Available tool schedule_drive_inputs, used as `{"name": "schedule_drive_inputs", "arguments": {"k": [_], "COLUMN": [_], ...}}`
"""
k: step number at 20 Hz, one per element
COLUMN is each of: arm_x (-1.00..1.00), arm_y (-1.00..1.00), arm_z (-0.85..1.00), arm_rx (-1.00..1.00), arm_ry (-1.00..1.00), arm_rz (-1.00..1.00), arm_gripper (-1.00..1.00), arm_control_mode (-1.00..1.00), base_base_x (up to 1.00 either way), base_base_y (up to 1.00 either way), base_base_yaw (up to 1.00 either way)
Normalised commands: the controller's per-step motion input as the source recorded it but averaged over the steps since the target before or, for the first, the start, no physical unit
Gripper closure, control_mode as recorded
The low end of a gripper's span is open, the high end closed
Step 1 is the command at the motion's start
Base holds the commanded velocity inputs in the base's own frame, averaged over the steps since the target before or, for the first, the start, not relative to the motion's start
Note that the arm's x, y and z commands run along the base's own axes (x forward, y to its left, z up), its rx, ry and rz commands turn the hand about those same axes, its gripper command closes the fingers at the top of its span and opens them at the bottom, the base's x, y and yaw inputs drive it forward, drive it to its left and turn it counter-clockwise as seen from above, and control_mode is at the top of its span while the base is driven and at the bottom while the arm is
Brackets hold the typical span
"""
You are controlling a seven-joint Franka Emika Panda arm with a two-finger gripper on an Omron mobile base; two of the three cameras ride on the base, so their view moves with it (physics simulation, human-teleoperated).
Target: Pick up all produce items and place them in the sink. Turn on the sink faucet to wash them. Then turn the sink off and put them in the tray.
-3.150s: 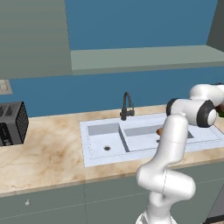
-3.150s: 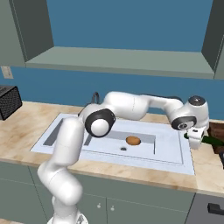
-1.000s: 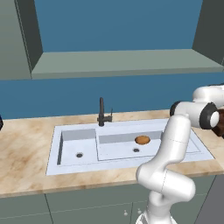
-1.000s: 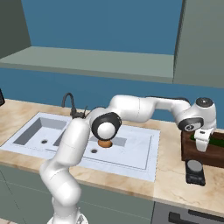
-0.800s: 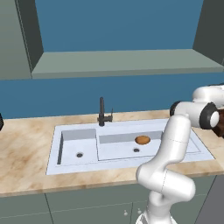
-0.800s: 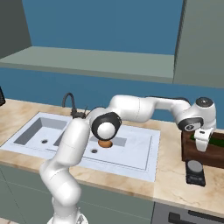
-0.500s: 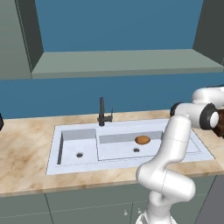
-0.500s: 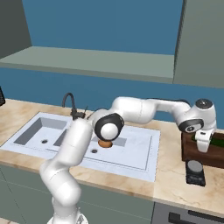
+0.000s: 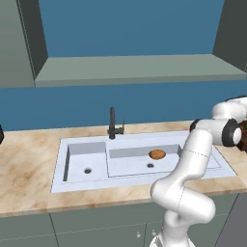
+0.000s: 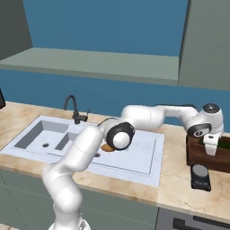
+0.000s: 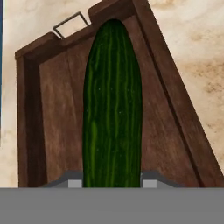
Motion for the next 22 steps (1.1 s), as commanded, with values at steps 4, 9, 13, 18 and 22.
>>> {"name": "schedule_drive_inputs", "arguments": {"k": [4, 9, 13, 18, 22], "arm_x": [0.15, 0.12, 0.07, 0.07, 0.02], "arm_y": [-0.03, 0.00, 0.00, 0.00, 0.00], "arm_z": [-0.13, -0.26, -0.36, -0.26, -0.09], "arm_rx": [0.02, 0.00, -0.01, 0.00, 0.00], "arm_ry": [0.06, 0.10, 0.13, 0.07, 0.00], "arm_rz": [0.01, 0.01, 0.00, 0.00, 0.01], "arm_gripper": [1.00, 1.00, 1.00, 1.00, 1.00], "arm_control_mode": [-1.00, -1.00, -1.00, -1.00, -1.00], "base_base_x": [0.00, 0.00, 0.00, 0.00, 0.00], "base_base_y": [0.00, 0.00, 0.00, 0.00, 0.00], "base_base_yaw": [0.00, 0.00, 0.00, 0.00, 0.00]}}
